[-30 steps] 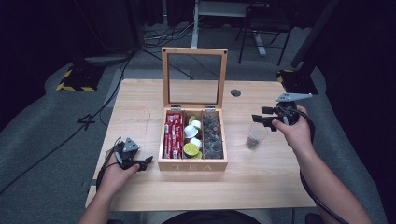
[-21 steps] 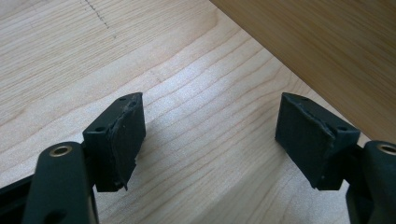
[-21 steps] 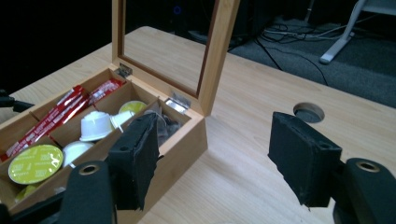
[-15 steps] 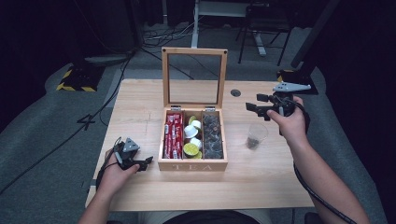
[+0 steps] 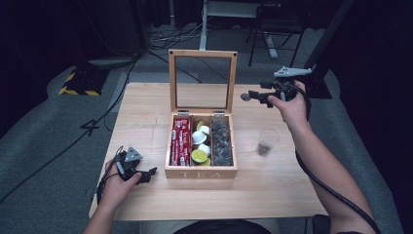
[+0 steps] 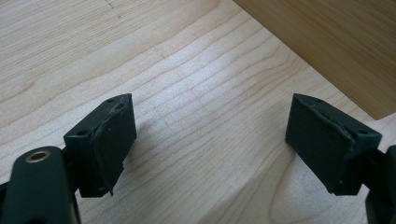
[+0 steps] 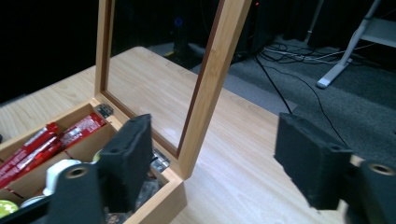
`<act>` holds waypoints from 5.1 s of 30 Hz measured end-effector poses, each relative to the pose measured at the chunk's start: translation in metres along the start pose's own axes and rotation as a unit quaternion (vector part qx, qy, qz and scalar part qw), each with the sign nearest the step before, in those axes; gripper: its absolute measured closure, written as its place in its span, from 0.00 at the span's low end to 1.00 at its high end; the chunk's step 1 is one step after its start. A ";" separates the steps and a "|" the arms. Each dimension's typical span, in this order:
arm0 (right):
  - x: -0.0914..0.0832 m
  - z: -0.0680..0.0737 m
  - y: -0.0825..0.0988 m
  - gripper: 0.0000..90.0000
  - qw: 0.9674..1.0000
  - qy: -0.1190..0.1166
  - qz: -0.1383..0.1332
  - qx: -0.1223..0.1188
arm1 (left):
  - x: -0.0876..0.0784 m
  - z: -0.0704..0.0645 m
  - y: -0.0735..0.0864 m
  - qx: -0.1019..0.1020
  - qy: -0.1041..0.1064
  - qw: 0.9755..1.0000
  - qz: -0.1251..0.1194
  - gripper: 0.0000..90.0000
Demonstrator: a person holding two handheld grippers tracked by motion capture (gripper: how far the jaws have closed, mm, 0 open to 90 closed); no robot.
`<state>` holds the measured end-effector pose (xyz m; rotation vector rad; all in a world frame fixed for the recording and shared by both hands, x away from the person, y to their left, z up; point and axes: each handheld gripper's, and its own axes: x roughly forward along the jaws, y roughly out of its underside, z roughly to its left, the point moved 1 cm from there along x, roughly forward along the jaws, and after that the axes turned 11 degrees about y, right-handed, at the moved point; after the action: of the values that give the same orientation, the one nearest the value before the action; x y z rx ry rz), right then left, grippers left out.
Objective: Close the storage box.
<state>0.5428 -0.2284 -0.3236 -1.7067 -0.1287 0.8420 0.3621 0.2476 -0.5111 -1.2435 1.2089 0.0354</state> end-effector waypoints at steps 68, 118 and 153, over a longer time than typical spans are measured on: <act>0.057 0.012 -0.075 0.72 0.999 -0.030 -0.030 -0.012 | 0.001 0.000 -0.001 -0.001 -0.002 1.000 -0.001 0.18; -0.060 0.101 0.030 0.63 0.992 -0.088 0.010 -0.089 | 0.003 -0.001 -0.002 -0.005 -0.005 1.000 -0.002 0.18; -0.068 0.131 0.103 0.58 0.988 -0.101 0.045 -0.106 | 0.003 -0.002 -0.003 -0.007 -0.008 1.000 -0.002 0.18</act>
<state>0.3810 -0.1902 -0.3928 -1.8316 -0.2892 1.1016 0.3642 0.2430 -0.5112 -1.2552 1.1942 0.0512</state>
